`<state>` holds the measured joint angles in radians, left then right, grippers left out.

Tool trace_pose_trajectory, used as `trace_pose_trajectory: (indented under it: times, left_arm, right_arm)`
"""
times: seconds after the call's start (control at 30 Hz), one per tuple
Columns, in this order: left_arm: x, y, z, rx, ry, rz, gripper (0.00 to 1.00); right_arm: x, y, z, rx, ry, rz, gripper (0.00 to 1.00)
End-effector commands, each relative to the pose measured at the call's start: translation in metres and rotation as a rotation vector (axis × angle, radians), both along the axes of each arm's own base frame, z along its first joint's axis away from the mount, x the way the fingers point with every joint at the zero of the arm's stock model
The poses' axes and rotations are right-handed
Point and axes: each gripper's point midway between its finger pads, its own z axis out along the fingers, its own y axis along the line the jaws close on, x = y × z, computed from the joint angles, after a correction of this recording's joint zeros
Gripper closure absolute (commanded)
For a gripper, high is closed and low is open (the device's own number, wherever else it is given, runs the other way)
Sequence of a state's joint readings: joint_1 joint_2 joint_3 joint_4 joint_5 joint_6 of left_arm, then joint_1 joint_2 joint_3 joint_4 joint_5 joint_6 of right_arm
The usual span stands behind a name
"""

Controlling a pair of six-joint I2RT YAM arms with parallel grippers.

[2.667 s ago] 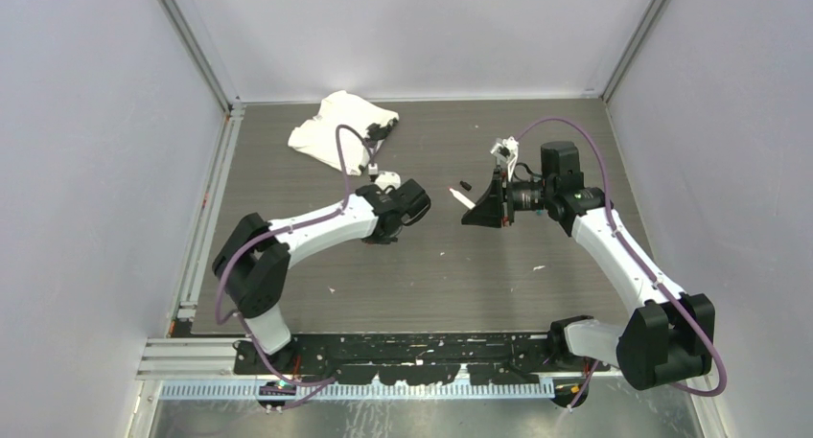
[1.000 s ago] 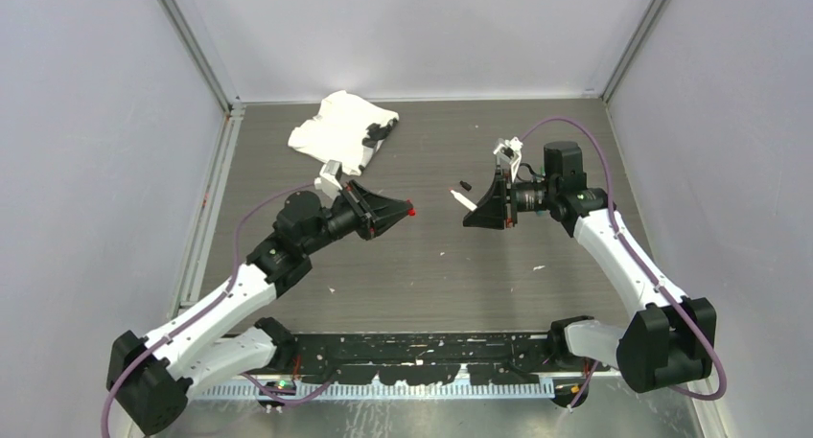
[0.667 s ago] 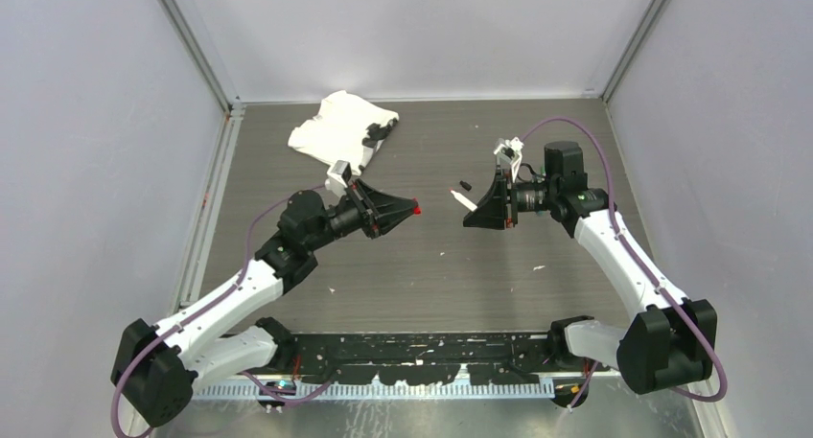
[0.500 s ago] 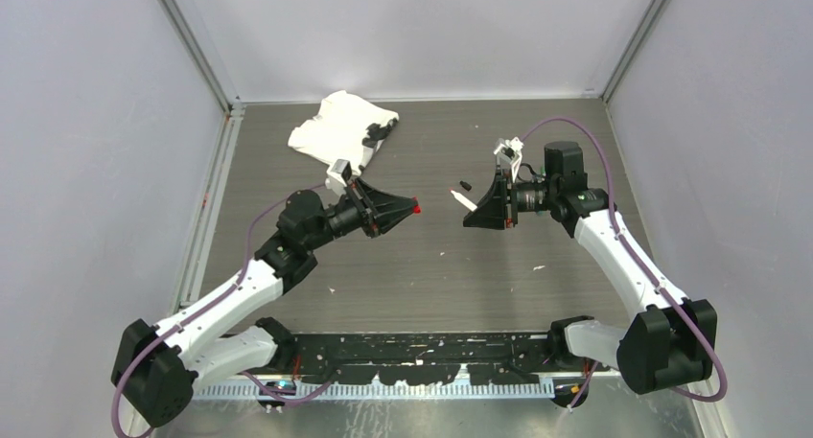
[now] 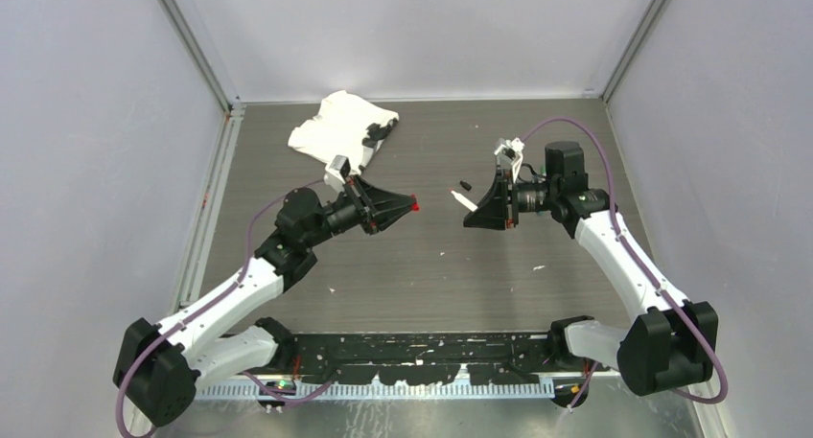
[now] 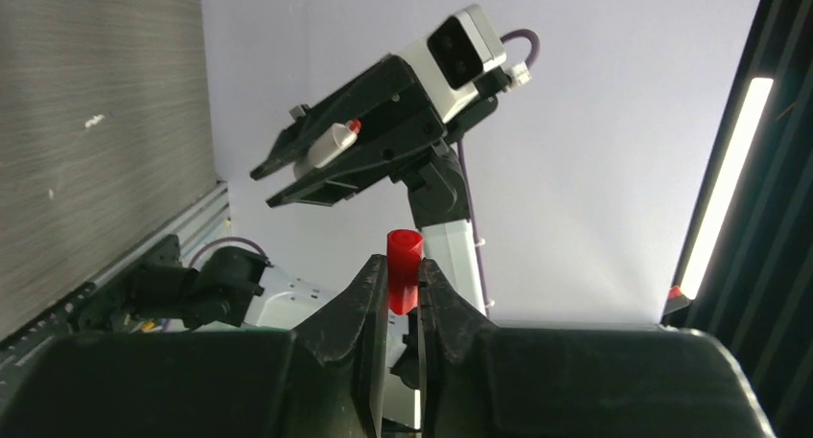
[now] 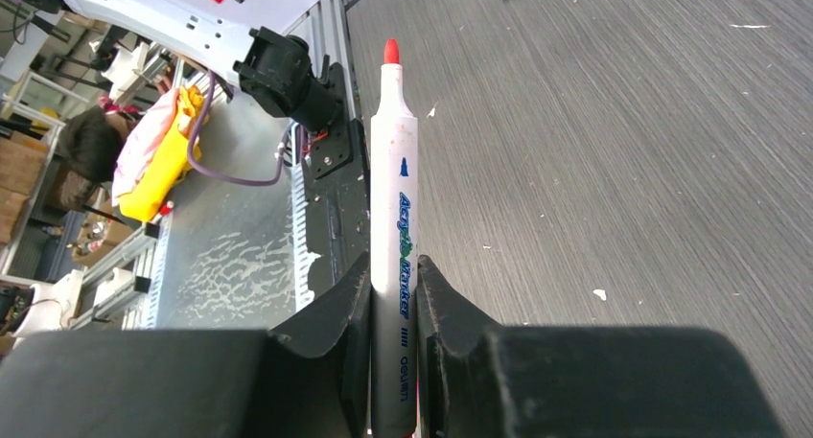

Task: Insert the pens into the pen caps
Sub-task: Insert the pen cap onto the pen.

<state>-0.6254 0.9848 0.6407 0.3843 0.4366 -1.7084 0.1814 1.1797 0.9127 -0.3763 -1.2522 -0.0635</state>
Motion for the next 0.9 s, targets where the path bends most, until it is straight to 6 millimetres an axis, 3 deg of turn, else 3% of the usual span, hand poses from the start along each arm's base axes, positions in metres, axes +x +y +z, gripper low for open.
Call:
trace_pose_trajectory:
  times: [0.0,0.2,0.3,0.4,0.53,0.87]
  left_arm:
    - [0.012,0.002,0.006,0.047,-0.190,0.031,0.99]
    - [0.012,0.009,0.009,0.102,-0.731,0.058,0.99]
    - [0.010,0.009,-0.004,0.175,-0.880,0.062,0.99]
    - [0.008,0.021,-0.003,0.169,-1.021,0.163,0.99]
    - [0.008,0.039,0.006,0.152,-1.129,0.324,0.99]
    - [-0.006,0.032,0.030,0.191,-1.348,0.475,0.99]
  right_arm:
    - [-0.004,-0.001,0.021,0.021,-0.107,0.016,0.99]
    - [-0.003,-0.002,0.018,0.005,-0.138,0.001,0.99]
    - [-0.005,-0.003,0.018,-0.002,-0.157,0.002,0.99]
    - [-0.008,-0.002,0.016,-0.004,-0.179,0.017,0.99]
    - [-0.013,0.001,0.008,-0.013,-0.238,0.051,0.99]
    - [-0.032,0.010,-0.012,-0.010,-0.420,0.174,0.99]
